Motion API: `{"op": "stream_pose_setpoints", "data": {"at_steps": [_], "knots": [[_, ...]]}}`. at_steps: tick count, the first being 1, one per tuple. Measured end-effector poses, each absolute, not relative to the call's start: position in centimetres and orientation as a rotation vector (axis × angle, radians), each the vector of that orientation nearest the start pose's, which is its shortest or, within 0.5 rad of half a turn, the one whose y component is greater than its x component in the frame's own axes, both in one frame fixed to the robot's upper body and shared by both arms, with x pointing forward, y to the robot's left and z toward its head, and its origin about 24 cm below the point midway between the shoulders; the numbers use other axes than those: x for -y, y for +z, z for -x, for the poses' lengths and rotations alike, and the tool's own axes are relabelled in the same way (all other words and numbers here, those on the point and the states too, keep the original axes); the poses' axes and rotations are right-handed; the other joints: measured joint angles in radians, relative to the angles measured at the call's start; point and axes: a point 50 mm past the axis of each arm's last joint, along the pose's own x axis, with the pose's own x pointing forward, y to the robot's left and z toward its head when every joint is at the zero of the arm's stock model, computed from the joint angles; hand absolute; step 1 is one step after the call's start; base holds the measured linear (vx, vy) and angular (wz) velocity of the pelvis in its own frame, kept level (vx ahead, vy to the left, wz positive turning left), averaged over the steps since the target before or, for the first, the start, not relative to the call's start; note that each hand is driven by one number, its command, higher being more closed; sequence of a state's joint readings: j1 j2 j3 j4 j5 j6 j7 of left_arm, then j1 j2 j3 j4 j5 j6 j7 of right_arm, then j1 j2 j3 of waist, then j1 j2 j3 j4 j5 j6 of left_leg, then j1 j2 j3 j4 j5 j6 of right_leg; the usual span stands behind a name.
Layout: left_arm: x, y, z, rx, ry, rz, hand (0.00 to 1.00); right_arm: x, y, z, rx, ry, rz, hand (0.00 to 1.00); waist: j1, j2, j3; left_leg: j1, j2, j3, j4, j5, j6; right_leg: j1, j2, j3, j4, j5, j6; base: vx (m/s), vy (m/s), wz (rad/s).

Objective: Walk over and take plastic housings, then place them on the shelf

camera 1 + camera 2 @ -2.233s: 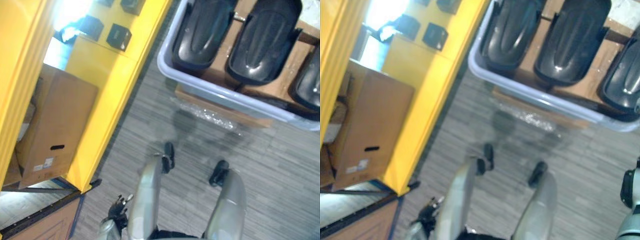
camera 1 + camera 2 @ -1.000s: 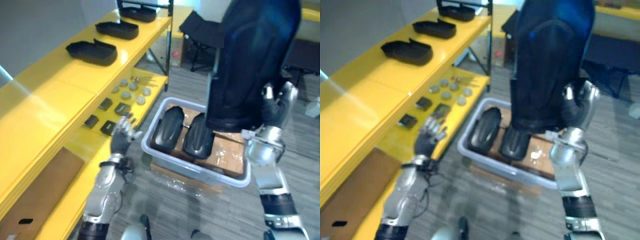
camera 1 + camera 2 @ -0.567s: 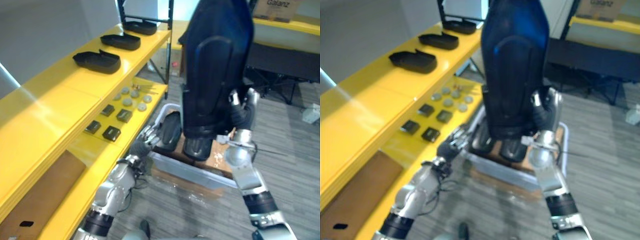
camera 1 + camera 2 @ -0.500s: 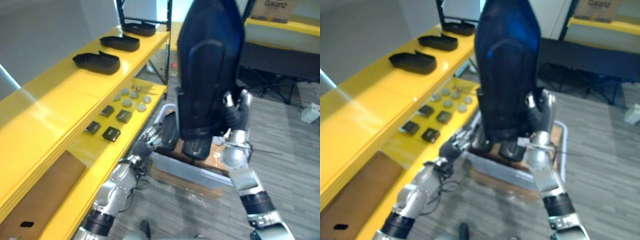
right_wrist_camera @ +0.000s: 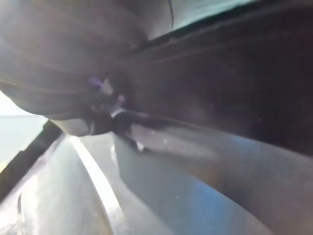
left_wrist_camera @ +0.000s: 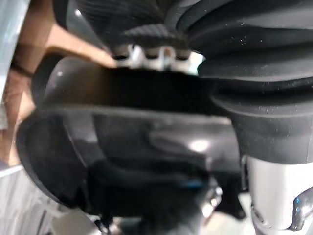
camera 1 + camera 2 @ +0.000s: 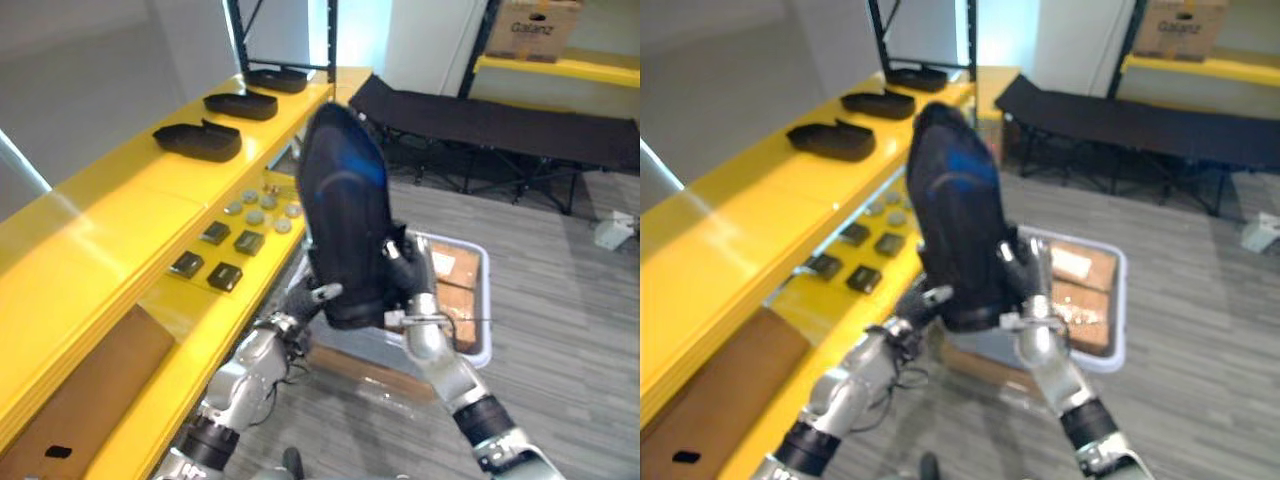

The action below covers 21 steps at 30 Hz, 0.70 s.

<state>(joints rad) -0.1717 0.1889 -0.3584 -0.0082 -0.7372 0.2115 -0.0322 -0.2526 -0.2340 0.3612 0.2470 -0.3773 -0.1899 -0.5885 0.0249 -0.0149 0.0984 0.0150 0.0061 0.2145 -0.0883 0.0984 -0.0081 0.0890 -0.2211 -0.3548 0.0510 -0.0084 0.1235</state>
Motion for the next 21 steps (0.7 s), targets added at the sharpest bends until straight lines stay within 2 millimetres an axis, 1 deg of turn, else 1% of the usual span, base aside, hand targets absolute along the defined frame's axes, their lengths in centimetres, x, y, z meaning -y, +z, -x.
{"op": "stream_pose_setpoints", "data": {"at_steps": [1,6,7,9,10,14,18,21], "knots": [[-7.5,5.6,-26.4,-0.206,-0.507,0.468,0.0,11.9,6.2,-28.4,0.37,-0.129,0.566,1.0,0.002,-0.003,-0.002,0.0,0.0,0.0,0.0,0.002,-0.001,0.002,0.001,0.0,-0.004,0.007,0.007,0.06,0.0,0.02],[-7.4,5.5,-26.3,-0.21,-0.501,0.445,0.0,11.8,5.6,-28.3,0.347,-0.126,0.565,1.0,0.001,-0.008,-0.006,0.002,0.001,-0.002,0.001,0.003,-0.002,0.008,0.009,0.0,-0.009,0.013,0.006,0.02,-0.001,0.0],[-7.4,5.4,-26.3,-0.207,-0.498,0.428,1.0,11.7,5.6,-28.3,0.346,-0.125,0.564,1.0,0.001,-0.009,-0.007,0.003,0.001,-0.003,0.001,0.003,-0.002,0.009,0.009,0.0,-0.01,0.013,0.006,0.0,0.0,0.0],[-7.5,5.4,-26.4,-0.204,-0.485,0.394,1.0,11.5,5.5,-28.3,0.343,-0.118,0.56,1.0,0.001,-0.012,-0.013,0.003,0.002,-0.005,0.001,0.004,-0.003,0.01,0.01,-0.001,-0.01,0.013,0.006,0.0,0.0,0.0],[-7.6,5.3,-26.4,-0.196,-0.47,0.345,1.0,11.3,5.4,-28.2,0.343,-0.107,0.559,1.0,0.001,-0.014,-0.018,0.003,0.003,-0.006,0.001,0.004,-0.003,0.012,0.011,-0.002,-0.01,0.012,0.005,0.0,0.0,0.0],[-7.9,5.2,-26.5,-0.185,-0.419,0.263,1.0,11.0,5.2,-27.8,0.354,-0.093,0.544,1.0,0.001,-0.015,-0.019,0.007,0.004,-0.008,0.0,0.006,-0.003,0.015,0.012,-0.002,-0.011,0.009,-0.001,-0.01,0.003,0.0],[-8.2,5.1,-26.6,-0.186,-0.388,0.252,1.0,10.6,5.1,-27.4,0.372,-0.09,0.514,1.0,0.001,-0.015,-0.019,0.009,0.004,-0.004,0.0,0.007,-0.002,0.011,0.013,0.001,-0.008,0.007,-0.003,-0.01,0.008,-0.03],[-8.8,5.0,-26.6,-0.174,-0.357,0.238,1.0,10.2,5.2,-27.2,0.381,-0.071,0.503,1.0,0.001,-0.015,-0.019,0.011,0.005,0.008,0.0,0.007,-0.002,0.0,0.011,0.009,-0.006,0.006,-0.005,-0.02,0.018,-0.11]]}}
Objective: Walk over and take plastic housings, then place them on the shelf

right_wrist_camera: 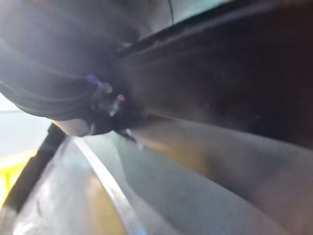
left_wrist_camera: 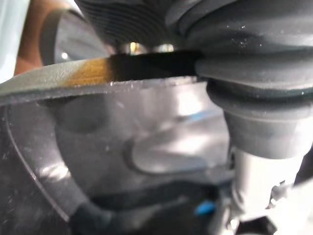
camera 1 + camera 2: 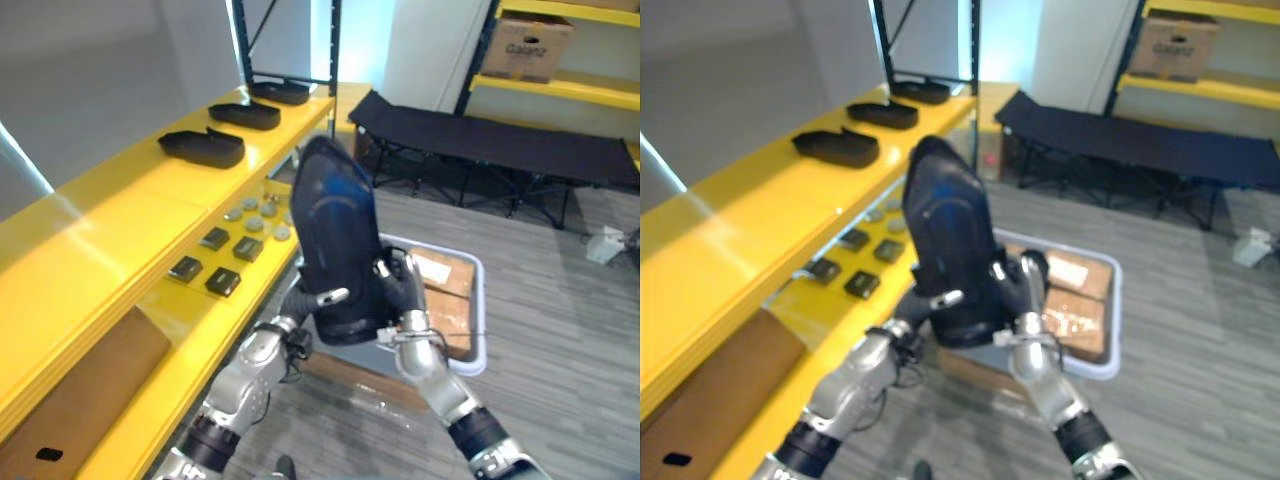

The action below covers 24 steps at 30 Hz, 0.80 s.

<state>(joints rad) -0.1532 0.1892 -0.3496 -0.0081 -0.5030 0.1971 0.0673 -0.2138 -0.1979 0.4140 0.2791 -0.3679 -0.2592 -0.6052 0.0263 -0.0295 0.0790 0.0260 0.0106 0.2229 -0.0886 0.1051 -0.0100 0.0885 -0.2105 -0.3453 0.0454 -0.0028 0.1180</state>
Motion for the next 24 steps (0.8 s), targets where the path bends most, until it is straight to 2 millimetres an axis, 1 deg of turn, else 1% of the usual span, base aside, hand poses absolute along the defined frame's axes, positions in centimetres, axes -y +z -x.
{"op": "stream_pose_setpoints", "data": {"at_steps": [5,7,11,12,18,22,24], "knots": [[-9.0,4.8,-26.3,-0.164,-0.339,0.261,1.0,10.0,5.4,-26.8,0.394,-0.064,0.487,1.0,-0.001,-0.001,-0.001,-0.001,-0.001,0.002,0.0,-0.003,-0.004,-0.001,-0.001,0.001,-0.001,0.0,0.0,0.0,0.0,0.0],[-9.3,4.2,-25.8,-0.176,-0.325,0.283,1.0,9.7,5.2,-26.5,0.385,-0.039,0.487,1.0,-0.003,0.0,-0.024,-0.017,0.0,0.003,0.0,-0.002,-0.003,-0.018,0.0,0.003,-0.003,0.001,-0.001,0.02,0.002,-0.01],[-9.3,3.9,-25.4,-0.182,-0.317,0.303,1.0,9.5,5.1,-26.2,0.375,-0.026,0.466,1.0,-0.003,-0.001,-0.025,-0.016,-0.001,0.004,0.001,0.0,0.0,-0.018,0.0,0.004,-0.004,0.001,-0.001,0.04,0.0,-0.01],[-9.3,3.9,-25.4,-0.183,-0.315,0.303,1.0,9.5,5.1,-26.1,0.374,-0.023,0.464,0.0,-0.003,-0.001,-0.025,-0.016,-0.001,0.005,0.001,0.0,0.0,-0.018,0.0,0.006,-0.004,0.001,-0.001,0.03,0.002,-0.04],[-9.4,4.3,-25.3,-0.148,-0.307,0.347,1.0,8.8,5.9,-25.5,0.409,0.026,0.388,0.0,-0.01,-0.001,-0.025,-0.013,-0.001,0.013,0.001,0.0,-0.001,-0.02,0.0,0.016,-0.004,0.001,-0.001,0.01,0.005,-0.03],[-9.5,4.9,-25.3,-0.11,-0.297,0.351,1.0,8.5,6.4,-25.3,0.416,0.041,0.315,0.0,-0.011,-0.001,-0.025,-0.011,0.0,0.016,0.001,0.0,-0.001,-0.021,0.0,0.018,-0.002,0.001,-0.001,0.0,0.0,0.0],[-9.6,5.1,-25.3,-0.082,-0.284,0.321,1.0,8.4,6.4,-25.2,0.411,0.056,0.28,0.0,-0.011,-0.001,-0.026,-0.011,0.0,0.017,0.0,0.0,-0.001,-0.021,0.0,0.018,-0.001,0.001,-0.001,0.0,0.0,0.0]]}}
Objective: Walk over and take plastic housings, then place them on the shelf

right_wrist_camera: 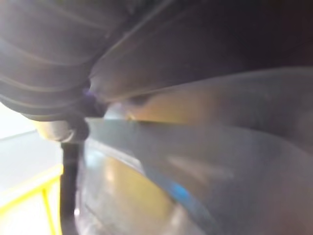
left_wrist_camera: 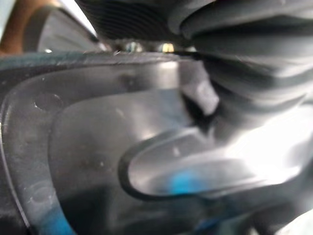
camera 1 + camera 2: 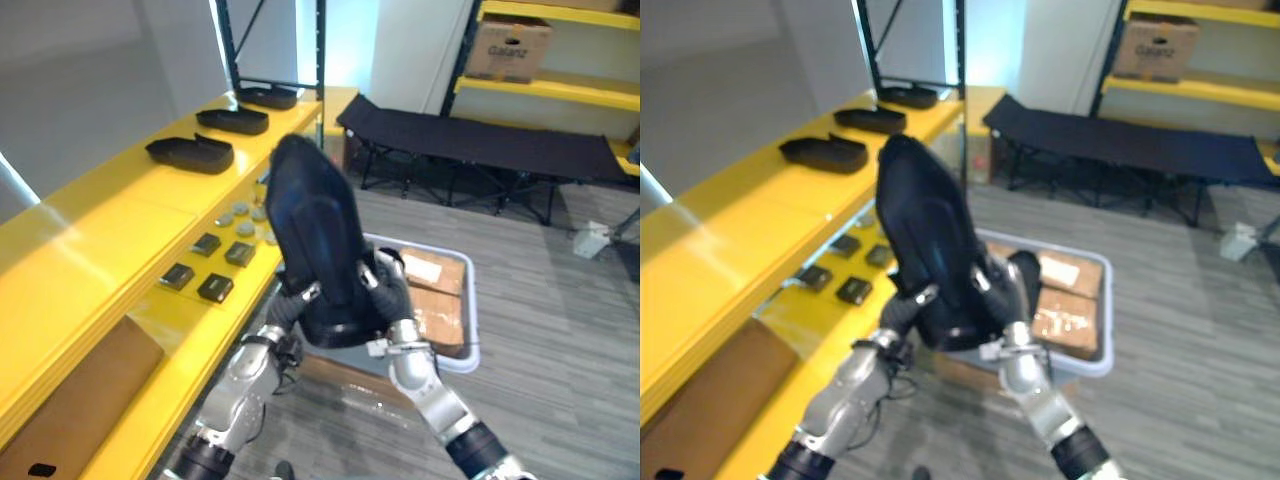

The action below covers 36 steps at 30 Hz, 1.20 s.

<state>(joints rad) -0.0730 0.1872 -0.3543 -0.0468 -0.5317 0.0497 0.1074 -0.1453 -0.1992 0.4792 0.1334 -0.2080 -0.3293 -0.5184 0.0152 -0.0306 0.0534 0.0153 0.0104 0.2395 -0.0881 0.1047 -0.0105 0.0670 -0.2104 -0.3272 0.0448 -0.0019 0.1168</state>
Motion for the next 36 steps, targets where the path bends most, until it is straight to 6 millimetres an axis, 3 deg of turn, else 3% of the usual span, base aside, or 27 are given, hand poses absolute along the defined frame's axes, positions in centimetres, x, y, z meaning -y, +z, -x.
{"op": "stream_pose_setpoints", "data": {"at_steps": [6,10,14,18,21,26,30,32,34,36], "knots": [[-9.8,5.7,-25.3,-0.001,-0.212,0.162,1.0,8.3,6.6,-25.0,0.299,0.22,-0.013,0.0,0.0,0.0,0.0,0.002,0.0,0.002,0.0,0.0,0.0,0.0,0.0,0.001,0.001,0.001,-0.001,0.0,0.0,0.0],[-10.0,6.2,-25.5,0.057,-0.137,0.115,1.0,9.2,9.1,-25.2,0.385,0.234,-0.09,0.0,0.001,0.0,0.0,0.006,0.001,0.008,0.0,0.0,0.0,0.003,0.0,0.004,0.0,0.003,0.0,0.0,0.001,-0.02],[-11.4,4.5,-25.8,0.008,-0.007,0.0,1.0,12.3,14.2,-25.3,0.586,0.199,-0.258,0.0,-0.006,0.0,-0.001,0.02,0.003,0.023,0.0,-0.001,-0.001,0.005,0.002,0.026,0.002,0.004,0.001,0.01,0.006,-0.13],[-14.0,3.2,-25.2,-0.028,0.156,-0.056,1.0,16.5,15.3,-25.3,0.656,0.068,-0.31,0.0,-0.029,-0.001,-0.001,0.022,0.005,0.029,-0.001,-0.001,-0.001,0.004,0.003,0.029,0.002,0.004,0.001,-0.01,0.008,-0.03],[-15.6,3.7,-25.1,0.018,0.283,-0.092,1.0,19.6,14.2,-24.3,0.634,-0.043,-0.377,0.0,-0.031,-0.001,-0.001,0.023,0.008,0.038,-0.001,-0.004,-0.006,0.004,0.004,0.031,0.0,0.004,0.001,0.0,0.009,-0.02],[-17.5,6.2,-24.3,0.193,0.432,-0.054,1.0,24.6,11.8,-20.8,0.667,-0.343,-0.496,0.0,-0.038,0.0,-0.001,0.023,0.008,0.047,-0.001,-0.011,-0.007,0.003,0.005,0.037,-0.006,0.004,0.001,0.01,0.009,-0.02],[-18.8,6.5,-22.7,0.252,0.494,0.009,1.0,26.3,8.4,-18.0,0.541,-0.564,-0.482,0.0,-0.059,0.002,-0.002,0.021,0.01,0.066,-0.001,-0.019,-0.008,-0.011,0.006,0.057,-0.006,0.005,0.0,0.04,0.013,-0.15],[-19.0,6.1,-21.9,0.243,0.516,0.082,1.0,26.5,4.9,-16.5,0.363,-0.659,-0.466,0.0,-0.062,0.003,-0.002,0.019,0.012,0.075,-0.001,-0.023,-0.009,-0.019,0.008,0.066,-0.007,0.005,0.0,0.04,0.008,-0.15],[-18.7,5.3,-21.0,0.205,0.511,0.19,1.0,26.2,-0.5,-13.9,0.048,-0.76,-0.416,0.0,-0.066,0.004,-0.001,0.018,0.014,0.082,-0.001,-0.029,-0.013,-0.028,0.01,0.081,-0.006,0.005,0.0,0.04,0.006,-0.15],[-18.5,4.3,-20.2,0.157,0.515,0.248,1.0,25.6,-3.8,-11.4,-0.159,-0.818,-0.368,0.0,-0.074,0.019,0.009,0.017,0.014,0.086,-0.001,-0.033,-0.013,-0.03,0.01,0.084,-0.008,0.004,0.001,0.05,0.013,-0.09]]}}
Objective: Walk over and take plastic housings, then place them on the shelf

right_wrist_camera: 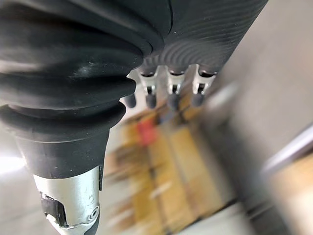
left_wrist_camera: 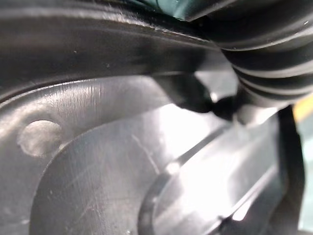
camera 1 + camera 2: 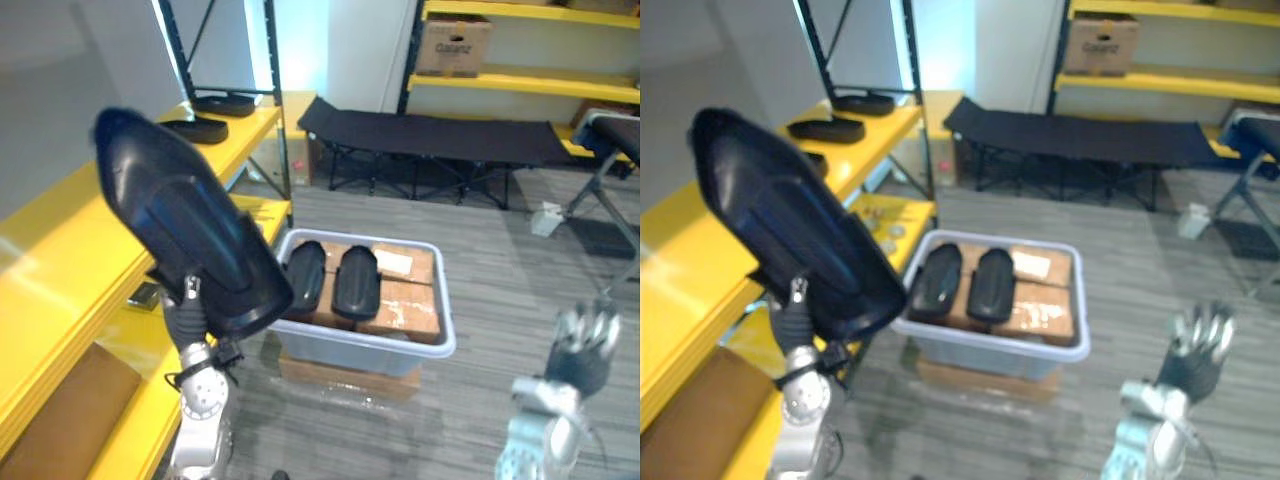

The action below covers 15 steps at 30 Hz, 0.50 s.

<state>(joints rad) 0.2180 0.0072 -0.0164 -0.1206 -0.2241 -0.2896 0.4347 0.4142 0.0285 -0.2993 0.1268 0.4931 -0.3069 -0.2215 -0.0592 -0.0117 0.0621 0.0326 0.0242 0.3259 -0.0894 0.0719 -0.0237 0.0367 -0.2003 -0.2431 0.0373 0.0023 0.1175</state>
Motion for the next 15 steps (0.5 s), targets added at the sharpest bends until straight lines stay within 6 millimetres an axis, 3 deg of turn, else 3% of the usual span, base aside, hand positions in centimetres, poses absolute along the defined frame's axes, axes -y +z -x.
{"op": "stream_pose_setpoints", "data": {"at_steps": [3,6,12,15], "knots": [[-18.6,3.7,-19.6,0.128,0.522,0.261,1.0,25.4,-4.6,-10.3,-0.205,-0.833,-0.371,0.0,-0.01,0.007,0.004,0.0,0.001,0.005,0.0,-0.003,-0.003,-0.001,0.001,0.003,-0.003,0.0,0.0,0.04,0.011,-0.05],[-18.8,4.1,-19.6,0.149,0.54,0.259,1.0,25.1,-4.4,-10.9,-0.185,-0.777,-0.379,0.0,-0.008,0.003,0.005,0.002,0.005,0.002,0.0,-0.003,-0.004,0.003,0.006,0.001,-0.008,0.0,-0.001,0.02,0.001,0.01],[-21.2,6.5,-18.7,0.266,0.723,0.221,1.0,22.7,-2.8,-15.7,-0.122,-0.546,-0.287,0.0,0.032,-0.001,0.008,-0.017,-0.009,-0.089,0.001,0.002,-0.004,0.054,-0.002,-0.093,-0.017,-0.008,0.004,0.05,0.012,0.45],[-23.4,7.8,-17.0,0.331,0.864,0.194,1.0,20.7,-1.0,-19.1,-0.053,-0.401,-0.166,0.0,0.079,-0.003,0.02,-0.031,-0.026,-0.175,0.001,0.017,0.005,0.089,-0.011,-0.179,-0.01,-0.018,0.013,0.04,0.008,0.86]]}}
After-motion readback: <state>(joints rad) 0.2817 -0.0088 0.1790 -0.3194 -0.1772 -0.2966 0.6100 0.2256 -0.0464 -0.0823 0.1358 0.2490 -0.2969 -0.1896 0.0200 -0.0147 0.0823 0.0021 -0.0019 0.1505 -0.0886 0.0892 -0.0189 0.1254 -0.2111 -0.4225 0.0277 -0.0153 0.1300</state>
